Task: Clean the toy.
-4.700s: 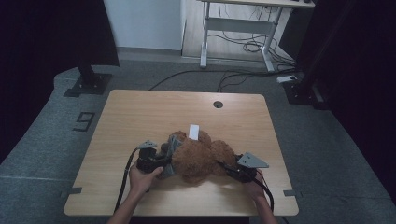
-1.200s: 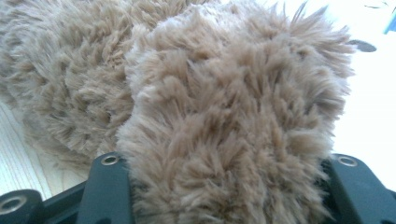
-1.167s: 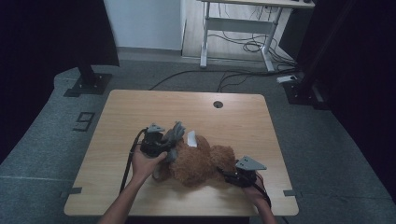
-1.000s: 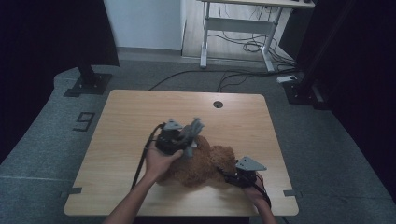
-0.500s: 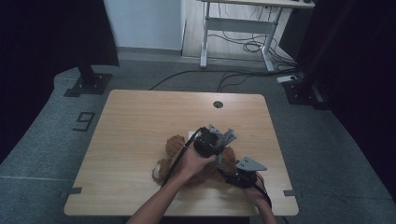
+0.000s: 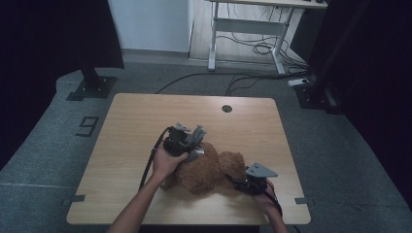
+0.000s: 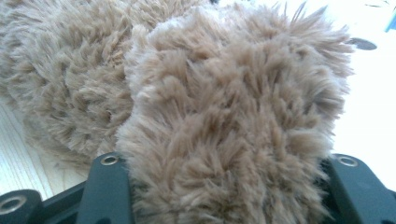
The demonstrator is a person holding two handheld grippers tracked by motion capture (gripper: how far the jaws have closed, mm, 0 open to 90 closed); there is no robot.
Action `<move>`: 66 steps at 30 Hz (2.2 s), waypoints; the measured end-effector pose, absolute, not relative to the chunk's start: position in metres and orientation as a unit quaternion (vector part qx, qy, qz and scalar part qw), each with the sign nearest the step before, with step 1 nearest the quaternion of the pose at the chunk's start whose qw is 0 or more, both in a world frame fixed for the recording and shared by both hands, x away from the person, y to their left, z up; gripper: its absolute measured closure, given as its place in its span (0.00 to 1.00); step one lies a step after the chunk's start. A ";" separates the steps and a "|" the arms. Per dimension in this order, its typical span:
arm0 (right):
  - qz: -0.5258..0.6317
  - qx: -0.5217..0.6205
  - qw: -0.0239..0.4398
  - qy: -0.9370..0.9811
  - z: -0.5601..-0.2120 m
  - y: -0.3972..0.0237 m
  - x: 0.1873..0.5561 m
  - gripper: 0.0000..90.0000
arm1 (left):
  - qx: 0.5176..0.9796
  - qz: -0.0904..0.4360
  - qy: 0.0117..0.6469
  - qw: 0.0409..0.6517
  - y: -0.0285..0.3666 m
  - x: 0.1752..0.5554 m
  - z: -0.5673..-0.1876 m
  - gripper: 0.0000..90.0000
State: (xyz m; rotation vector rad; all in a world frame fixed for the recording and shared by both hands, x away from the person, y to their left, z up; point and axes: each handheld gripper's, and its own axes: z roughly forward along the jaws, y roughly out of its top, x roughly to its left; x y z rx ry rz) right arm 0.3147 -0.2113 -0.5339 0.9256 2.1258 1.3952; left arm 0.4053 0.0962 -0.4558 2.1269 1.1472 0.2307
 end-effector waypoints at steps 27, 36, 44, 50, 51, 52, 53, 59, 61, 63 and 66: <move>0.535 0.338 0.213 0.745 -0.530 -0.206 0.319 0.51 | 0.738 -0.073 0.507 0.439 0.149 0.388 -0.504 0.88; 0.549 0.295 0.311 0.718 -0.514 -0.193 0.344 0.50 | 0.706 -0.034 0.507 0.493 0.156 0.404 -0.475 0.88; 0.520 0.293 0.312 0.740 -0.530 -0.198 0.351 0.47 | 0.705 -0.048 0.511 0.490 0.160 0.399 -0.496 0.87; 0.513 0.277 0.305 0.753 -0.540 -0.206 0.336 0.46 | 0.724 -0.037 0.489 0.485 0.159 0.381 -0.492 0.86; 0.512 0.272 0.307 0.755 -0.540 -0.207 0.334 0.46 | 0.725 -0.029 0.487 0.486 0.160 0.378 -0.488 0.86; 0.509 0.266 0.309 0.758 -0.541 -0.207 0.331 0.46 | 0.727 -0.020 0.484 0.486 0.161 0.377 -0.482 0.86; 0.507 0.263 0.311 0.760 -0.542 -0.208 0.330 0.46 | 0.727 -0.011 0.482 0.489 0.163 0.375 -0.476 0.86; 0.507 0.261 0.309 0.761 -0.545 -0.212 0.324 0.46 | 0.728 0.037 0.443 0.521 0.152 0.365 -0.425 0.86; 0.506 0.262 0.309 0.761 -0.545 -0.212 0.323 0.46 | 0.732 0.050 0.428 0.528 0.139 0.363 -0.412 0.86; 0.509 0.263 0.306 0.760 -0.546 -0.213 0.323 0.46 | 0.735 0.058 0.416 0.532 0.125 0.362 -0.404 0.85; 0.515 0.268 0.300 0.757 -0.547 -0.214 0.323 0.45 | 0.751 0.061 0.403 0.520 0.103 0.365 -0.402 0.85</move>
